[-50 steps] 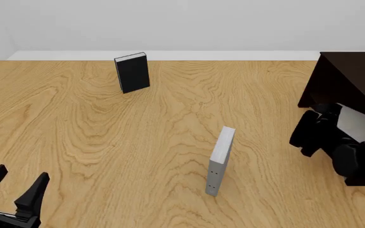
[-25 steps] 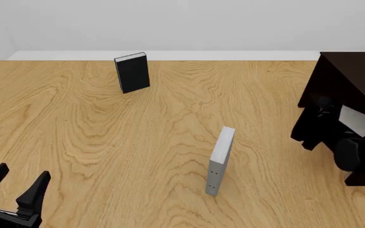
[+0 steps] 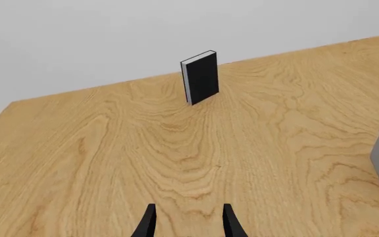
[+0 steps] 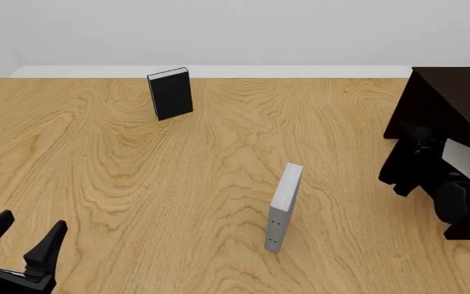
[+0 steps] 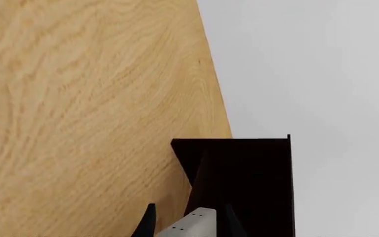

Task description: Pick up the book on the right and place it on the cabinet shelf.

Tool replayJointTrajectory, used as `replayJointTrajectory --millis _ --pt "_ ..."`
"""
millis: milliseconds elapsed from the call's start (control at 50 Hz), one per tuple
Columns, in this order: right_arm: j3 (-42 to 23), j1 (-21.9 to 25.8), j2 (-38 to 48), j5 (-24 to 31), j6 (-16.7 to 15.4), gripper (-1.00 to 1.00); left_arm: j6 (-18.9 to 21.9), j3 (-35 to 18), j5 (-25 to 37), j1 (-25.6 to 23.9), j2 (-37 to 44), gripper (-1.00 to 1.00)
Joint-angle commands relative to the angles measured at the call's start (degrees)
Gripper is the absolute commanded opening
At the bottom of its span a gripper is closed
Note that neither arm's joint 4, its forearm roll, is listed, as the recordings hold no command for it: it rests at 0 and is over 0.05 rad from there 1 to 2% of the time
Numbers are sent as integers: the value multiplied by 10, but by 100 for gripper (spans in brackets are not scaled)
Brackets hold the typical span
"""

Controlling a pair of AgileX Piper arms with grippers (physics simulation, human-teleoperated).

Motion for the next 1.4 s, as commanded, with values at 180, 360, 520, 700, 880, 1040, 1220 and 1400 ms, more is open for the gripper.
replayJointTrajectory --millis 180,360,520,700,880,1040,1220,1400 --pt "-1 1 0 1 0 100 0 0 0 0 -2 100" --pt "0 -2 0 0 -1 100 -2 0 0 0 0 100" --pt "3 -12 0 -3 -4 100 -1 0 -1 -2 3 100" --pt "8 -26 0 -8 -9 100 0 0 13 -3 -11 100" --pt "17 -33 0 -15 -11 100 0 0 35 -4 -32 100" --pt "22 -39 -2 -18 -12 100 0 0 32 -5 -28 100" --pt "28 -50 -5 -20 -16 100 1 0 14 -7 -9 100" --pt "31 -59 -10 -18 -15 100 0 0 11 -5 -6 100"
